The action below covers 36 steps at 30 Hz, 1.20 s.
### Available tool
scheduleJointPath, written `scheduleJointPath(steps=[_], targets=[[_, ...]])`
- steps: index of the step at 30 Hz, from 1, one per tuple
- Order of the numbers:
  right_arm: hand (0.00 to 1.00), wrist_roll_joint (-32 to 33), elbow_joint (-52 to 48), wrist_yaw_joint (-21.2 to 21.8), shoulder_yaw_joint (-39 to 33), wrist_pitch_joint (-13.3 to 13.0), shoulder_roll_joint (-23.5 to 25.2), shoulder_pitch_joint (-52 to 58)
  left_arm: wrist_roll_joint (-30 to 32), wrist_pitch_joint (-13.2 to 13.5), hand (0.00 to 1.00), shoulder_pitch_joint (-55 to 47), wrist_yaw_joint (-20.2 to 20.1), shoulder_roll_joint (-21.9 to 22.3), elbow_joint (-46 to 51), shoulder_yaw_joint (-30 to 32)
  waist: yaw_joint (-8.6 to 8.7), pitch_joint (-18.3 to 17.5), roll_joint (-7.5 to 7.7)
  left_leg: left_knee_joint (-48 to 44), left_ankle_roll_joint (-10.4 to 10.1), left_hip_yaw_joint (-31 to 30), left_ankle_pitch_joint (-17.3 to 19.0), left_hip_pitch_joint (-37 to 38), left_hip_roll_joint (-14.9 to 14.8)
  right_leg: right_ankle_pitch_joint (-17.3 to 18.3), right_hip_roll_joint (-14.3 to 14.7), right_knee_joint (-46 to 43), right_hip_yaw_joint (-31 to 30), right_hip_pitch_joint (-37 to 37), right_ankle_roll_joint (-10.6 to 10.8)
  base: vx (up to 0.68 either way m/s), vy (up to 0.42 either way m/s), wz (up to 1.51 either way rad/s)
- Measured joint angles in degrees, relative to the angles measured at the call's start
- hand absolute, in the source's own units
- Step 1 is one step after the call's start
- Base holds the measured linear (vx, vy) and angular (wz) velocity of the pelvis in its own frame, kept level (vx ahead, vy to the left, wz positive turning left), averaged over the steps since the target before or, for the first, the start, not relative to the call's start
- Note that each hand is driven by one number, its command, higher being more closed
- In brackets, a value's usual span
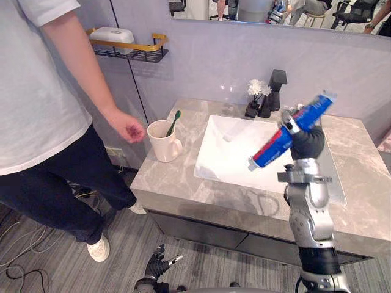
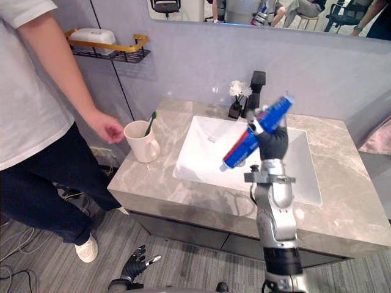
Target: Organize washtable
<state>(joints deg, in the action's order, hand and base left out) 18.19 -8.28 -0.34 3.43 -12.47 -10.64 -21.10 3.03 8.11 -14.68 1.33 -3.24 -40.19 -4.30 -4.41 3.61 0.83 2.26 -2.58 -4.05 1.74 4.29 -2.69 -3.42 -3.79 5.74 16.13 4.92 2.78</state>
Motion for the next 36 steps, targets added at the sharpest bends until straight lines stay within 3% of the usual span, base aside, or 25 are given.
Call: scheduleJointPath(steps=[5, 10, 21, 36], targets=[[1.0, -2.5, 3.4, -1.0, 2.6, 0.0, -1.1, -8.1, 0.0, 0.3, 0.0, 0.5, 0.0, 0.0, 0.2, -0.2, -2.71, 0.3, 0.49, 0.1, 0.0, -0.9, -0.3, -0.5, 0.0, 0.1, 0.0, 0.0, 1.0, 0.0, -0.1, -0.02, -0.004, 0.13], [1.0, -4.9, 9.5, -2.8, 5.1, 0.1, -1.3, -17.3, -0.1, 1.4, 0.0, 0.6, -0.1, -0.7, 0.6, -0.3, -3.29, 0.8, 1.42, 1.0, -0.1, -2.1, -1.0, -0.7, -0.1, 0.2, 0.1, 0.0, 2.2, 0.0, -0.2, -0.02, -0.005, 0.12], [1.0, -9.5, 22.7, -7.1, 9.0, 0.6, -3.7, -34.0, -0.1, 2.0, 0.0, 1.9, -0.1, -1.5, 1.7, -0.6, -7.03, 1.7, 3.23, 0.9, -0.4, -4.0, -1.2, -1.8, -0.1, 1.2, 0.2, 0.0, 4.2, -0.1, -0.1, 0.01, 0.003, 0.1], [1.0, -13.2, 36.5, -9.7, 10.5, 3.4, -3.8, -42.4, -0.2, 2.3, 0.0, 4.5, 1.2, -3.1, 1.6, -2.4, -8.99, 4.5, 4.05, -0.5, -0.4, -6.9, -1.1, -3.6, 0.5, 1.8, -0.2, -0.1, 6.8, -0.3, 0.0, 0.01, 0.009, 0.1]])
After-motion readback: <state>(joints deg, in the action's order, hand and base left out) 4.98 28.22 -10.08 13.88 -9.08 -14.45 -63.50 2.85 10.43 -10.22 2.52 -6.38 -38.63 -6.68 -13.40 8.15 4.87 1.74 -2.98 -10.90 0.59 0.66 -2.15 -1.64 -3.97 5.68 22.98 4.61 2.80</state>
